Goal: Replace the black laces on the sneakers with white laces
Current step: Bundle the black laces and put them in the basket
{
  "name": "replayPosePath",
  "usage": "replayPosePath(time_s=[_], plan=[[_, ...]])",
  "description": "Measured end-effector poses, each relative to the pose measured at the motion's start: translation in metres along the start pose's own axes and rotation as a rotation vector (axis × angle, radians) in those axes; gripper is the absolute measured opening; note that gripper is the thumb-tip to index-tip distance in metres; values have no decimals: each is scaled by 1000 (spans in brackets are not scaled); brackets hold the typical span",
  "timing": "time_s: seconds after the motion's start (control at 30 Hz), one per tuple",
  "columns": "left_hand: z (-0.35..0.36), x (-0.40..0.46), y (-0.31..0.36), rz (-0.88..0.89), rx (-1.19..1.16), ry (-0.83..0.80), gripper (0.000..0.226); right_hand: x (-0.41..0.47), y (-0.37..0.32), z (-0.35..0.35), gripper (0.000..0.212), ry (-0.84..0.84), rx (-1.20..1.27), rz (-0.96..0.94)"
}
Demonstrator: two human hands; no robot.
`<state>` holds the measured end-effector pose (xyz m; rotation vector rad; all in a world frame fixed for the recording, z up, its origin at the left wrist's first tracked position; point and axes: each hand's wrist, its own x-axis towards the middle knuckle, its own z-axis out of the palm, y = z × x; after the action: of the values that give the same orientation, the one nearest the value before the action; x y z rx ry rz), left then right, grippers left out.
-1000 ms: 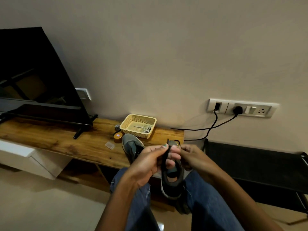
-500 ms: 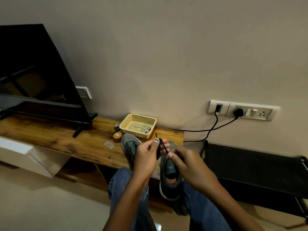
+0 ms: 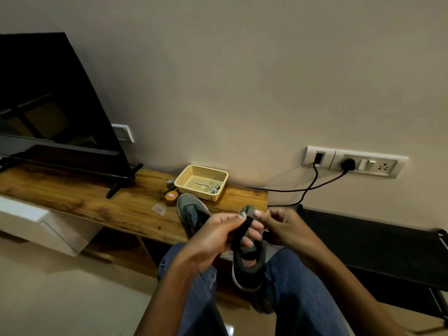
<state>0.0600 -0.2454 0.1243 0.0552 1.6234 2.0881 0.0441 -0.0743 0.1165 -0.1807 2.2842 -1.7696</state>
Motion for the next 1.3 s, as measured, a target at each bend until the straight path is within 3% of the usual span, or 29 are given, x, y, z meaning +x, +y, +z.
replayPosePath(time_s=[0.17, 0.27, 0.37, 0.47, 0.57, 0.7, 0.83, 1.0, 1.17, 1.23, 1.3], plan=[[7, 2, -2, 10, 336, 68, 30, 3, -10, 3, 31, 91, -206, -103], [8, 9, -7, 164, 357, 261, 31, -7, -12, 11, 28, 74, -191, -115], [10, 17, -12, 218, 9, 417, 30, -18, -6, 27, 29, -8, -161, -118], [9, 19, -10, 194, -432, 351, 33, -24, 9, 43, 30, -163, -13, -47], [3, 13, -5, 155, -587, 240, 32, -23, 18, 40, 31, -218, 136, 121], [-4, 3, -1, 60, -277, 116, 32, -14, 13, 16, 31, -147, 159, 204], [-1, -2, -3, -32, 110, -60, 32, -4, -2, 4, 28, -67, 5, 118], [5, 4, -6, -3, 297, 21, 32, -4, -10, 10, 27, 54, -191, -49], [5, 14, -16, 209, 342, 272, 30, -17, -2, 26, 26, 53, -156, -86], [7, 18, -19, 228, 185, 387, 31, -22, 6, 34, 27, 11, -127, -98], [8, 20, -18, 199, -119, 433, 34, -25, 15, 41, 28, -56, -33, -35]])
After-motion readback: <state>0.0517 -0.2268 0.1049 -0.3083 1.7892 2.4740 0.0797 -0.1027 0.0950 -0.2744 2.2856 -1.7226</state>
